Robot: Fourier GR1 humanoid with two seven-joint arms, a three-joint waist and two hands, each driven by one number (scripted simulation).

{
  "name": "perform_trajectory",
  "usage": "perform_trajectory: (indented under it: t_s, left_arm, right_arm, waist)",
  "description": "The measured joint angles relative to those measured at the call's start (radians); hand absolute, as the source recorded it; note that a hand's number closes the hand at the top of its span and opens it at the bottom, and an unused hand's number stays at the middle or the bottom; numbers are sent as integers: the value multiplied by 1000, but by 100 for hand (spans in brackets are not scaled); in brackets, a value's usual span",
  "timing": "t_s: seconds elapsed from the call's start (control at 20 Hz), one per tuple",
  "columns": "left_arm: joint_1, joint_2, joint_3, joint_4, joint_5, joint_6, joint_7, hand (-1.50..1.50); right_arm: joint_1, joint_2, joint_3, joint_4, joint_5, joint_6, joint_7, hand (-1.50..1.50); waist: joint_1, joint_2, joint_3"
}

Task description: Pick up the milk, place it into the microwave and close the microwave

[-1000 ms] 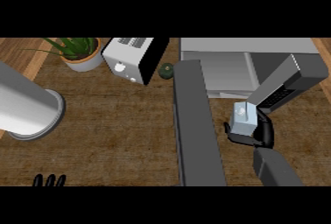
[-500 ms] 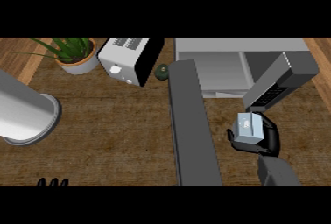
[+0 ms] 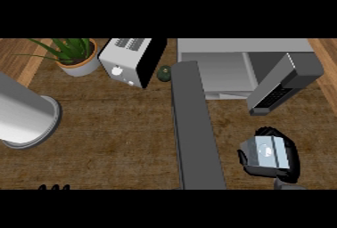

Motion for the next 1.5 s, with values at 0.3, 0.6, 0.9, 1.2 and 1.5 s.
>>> perform_trajectory:
  t_s: [0.3, 0.6, 0.9, 1.2, 1.5]
  left_arm:
    - [9, 12, 22, -4, 27, -6, -5, -150]
    - [27, 32, 41, 18, 52, -29, -34, -150]
    - [18, 42, 69, 17, 77, -32, -28, -150]
    - [-8, 48, 85, 31, 83, -35, -14, -150]
    - [-16, 51, 89, 49, 82, -49, -22, -150]
  right_arm:
    - [29, 61, 46, -156, -65, 32, 114, 150]
    - [-27, 97, 94, -213, 6, -83, 203, 150]
    - [-171, 114, 86, -77, 55, -147, 231, 150]
    - [-340, 117, 52, 160, 100, -245, 220, 150]
    - [-525, 117, -12, 457, 46, -306, 125, 150]
  waist:
    - [8, 3, 1]
    - [15, 4, 1]
    - [19, 6, 1]
    - [25, 8, 1]
    - [37, 12, 2]
